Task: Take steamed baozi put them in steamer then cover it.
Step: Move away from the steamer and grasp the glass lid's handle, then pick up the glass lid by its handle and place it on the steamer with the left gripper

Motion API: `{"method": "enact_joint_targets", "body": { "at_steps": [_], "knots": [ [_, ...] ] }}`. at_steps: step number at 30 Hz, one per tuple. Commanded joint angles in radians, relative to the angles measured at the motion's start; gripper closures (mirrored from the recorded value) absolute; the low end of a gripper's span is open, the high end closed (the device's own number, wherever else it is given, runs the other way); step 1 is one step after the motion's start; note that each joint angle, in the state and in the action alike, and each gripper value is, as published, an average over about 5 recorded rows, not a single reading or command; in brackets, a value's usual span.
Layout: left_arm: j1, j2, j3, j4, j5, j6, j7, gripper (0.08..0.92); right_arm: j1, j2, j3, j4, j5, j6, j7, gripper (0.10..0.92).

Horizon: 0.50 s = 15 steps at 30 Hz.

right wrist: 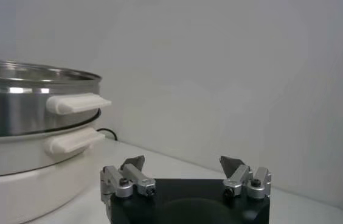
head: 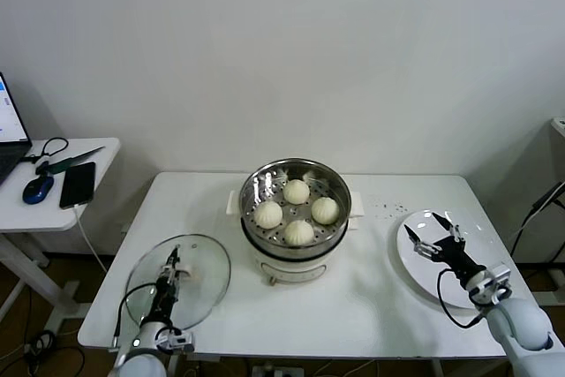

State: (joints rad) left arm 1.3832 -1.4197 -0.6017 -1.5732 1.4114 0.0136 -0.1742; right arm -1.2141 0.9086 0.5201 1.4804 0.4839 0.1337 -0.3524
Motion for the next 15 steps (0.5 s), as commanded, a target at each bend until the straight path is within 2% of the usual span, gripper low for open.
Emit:
{"method": "enact_joint_targets", "body": {
  "at_steps": [1, 7, 15],
  "knots": [
    [-0.003, 0.005, -0.002, -0.002, -0.019, -0.007, -0.004, 0.693, 0.033, -0.001, -0.015, -0.030, -0.008, 0.001, -0.005, 0.203],
    [0.022, 0.021, -0.009, -0.086, -0.042, 0.004, 0.013, 0.842, 0.057, -0.006, -0.028, -0.043, -0.008, 0.001, -0.005, 0.203],
    [0.092, 0.057, -0.026, -0.257, -0.060, 0.088, 0.036, 0.854, 0.086, -0.007, -0.042, -0.064, -0.016, 0.002, -0.009, 0.203]
  ]
}}
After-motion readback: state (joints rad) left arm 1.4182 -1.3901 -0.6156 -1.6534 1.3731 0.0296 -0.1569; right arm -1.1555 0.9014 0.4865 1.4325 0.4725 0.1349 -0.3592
